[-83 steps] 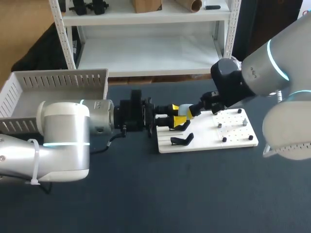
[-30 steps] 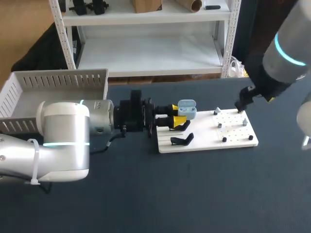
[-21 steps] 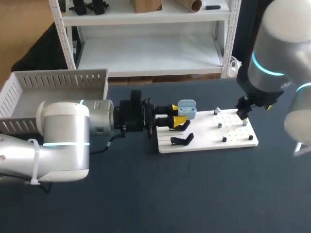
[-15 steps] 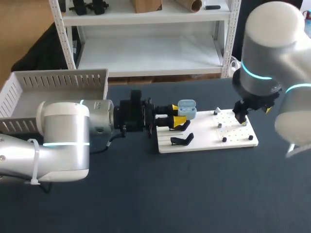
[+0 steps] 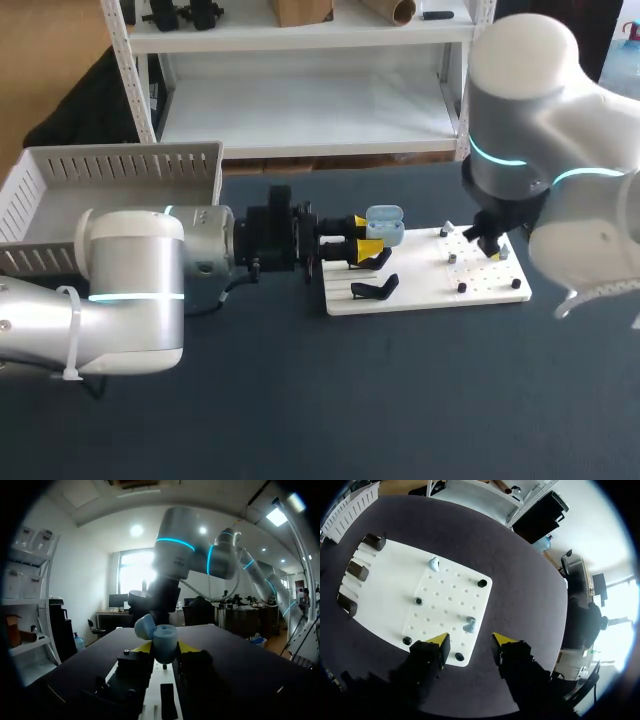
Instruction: Pick up each earbud case from the left stands, insert the matching earbuds, close the lid, and place the case in the box.
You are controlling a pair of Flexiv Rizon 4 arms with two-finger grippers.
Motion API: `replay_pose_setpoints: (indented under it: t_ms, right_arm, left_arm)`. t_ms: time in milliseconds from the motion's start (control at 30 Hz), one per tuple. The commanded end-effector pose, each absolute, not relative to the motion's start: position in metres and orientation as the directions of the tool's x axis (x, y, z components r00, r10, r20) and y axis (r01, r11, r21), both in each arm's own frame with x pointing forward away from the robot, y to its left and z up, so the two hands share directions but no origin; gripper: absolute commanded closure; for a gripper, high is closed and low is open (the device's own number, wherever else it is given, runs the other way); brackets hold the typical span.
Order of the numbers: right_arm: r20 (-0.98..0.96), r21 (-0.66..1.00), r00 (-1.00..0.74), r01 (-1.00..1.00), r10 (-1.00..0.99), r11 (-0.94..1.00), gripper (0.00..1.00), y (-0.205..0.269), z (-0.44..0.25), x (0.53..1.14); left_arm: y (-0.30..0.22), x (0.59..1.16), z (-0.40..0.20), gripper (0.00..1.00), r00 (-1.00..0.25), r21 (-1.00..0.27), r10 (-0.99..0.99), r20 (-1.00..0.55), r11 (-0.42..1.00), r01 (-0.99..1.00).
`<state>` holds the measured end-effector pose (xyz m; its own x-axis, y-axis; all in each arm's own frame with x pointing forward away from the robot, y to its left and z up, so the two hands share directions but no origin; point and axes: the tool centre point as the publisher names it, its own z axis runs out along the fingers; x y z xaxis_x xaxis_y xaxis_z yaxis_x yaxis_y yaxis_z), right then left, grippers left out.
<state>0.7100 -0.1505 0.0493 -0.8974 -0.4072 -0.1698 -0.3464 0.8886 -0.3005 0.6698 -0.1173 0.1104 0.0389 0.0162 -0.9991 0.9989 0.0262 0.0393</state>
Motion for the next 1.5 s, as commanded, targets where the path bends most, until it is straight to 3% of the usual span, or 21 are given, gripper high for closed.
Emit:
replay_pose_setpoints:
  t_ms: [33, 333, 833, 1500]
  right_arm:
    - [-0.161, -0.304, -0.904, -0.337, -0.397, 0.891, 0.52, -0.148, 0.042, 0.716]
    - [-0.158, -0.309, -0.914, -0.314, -0.374, 0.898, 0.54, -0.150, 0.032, 0.718]
    - [-0.178, -0.324, -0.917, -0.289, -0.358, 0.901, 0.67, -0.154, 0.026, 0.720]
    - [-0.178, -0.339, -0.914, -0.292, -0.365, 0.895, 0.73, -0.154, 0.023, 0.721]
  left_arm:
    - [-0.118, 0.670, 0.110, 1.00, 0.040, 0.041, 0.013, -0.999, 0.029, 0.999]
    - [-0.118, 0.670, 0.110, 1.00, 0.040, 0.041, 0.013, -0.999, 0.029, 0.999]
    - [-0.118, 0.670, 0.110, 1.00, 0.040, 0.041, 0.013, -0.999, 0.029, 0.999]
    - [-0.118, 0.670, 0.110, 1.00, 0.040, 0.041, 0.013, -0.999, 0.029, 0.999]
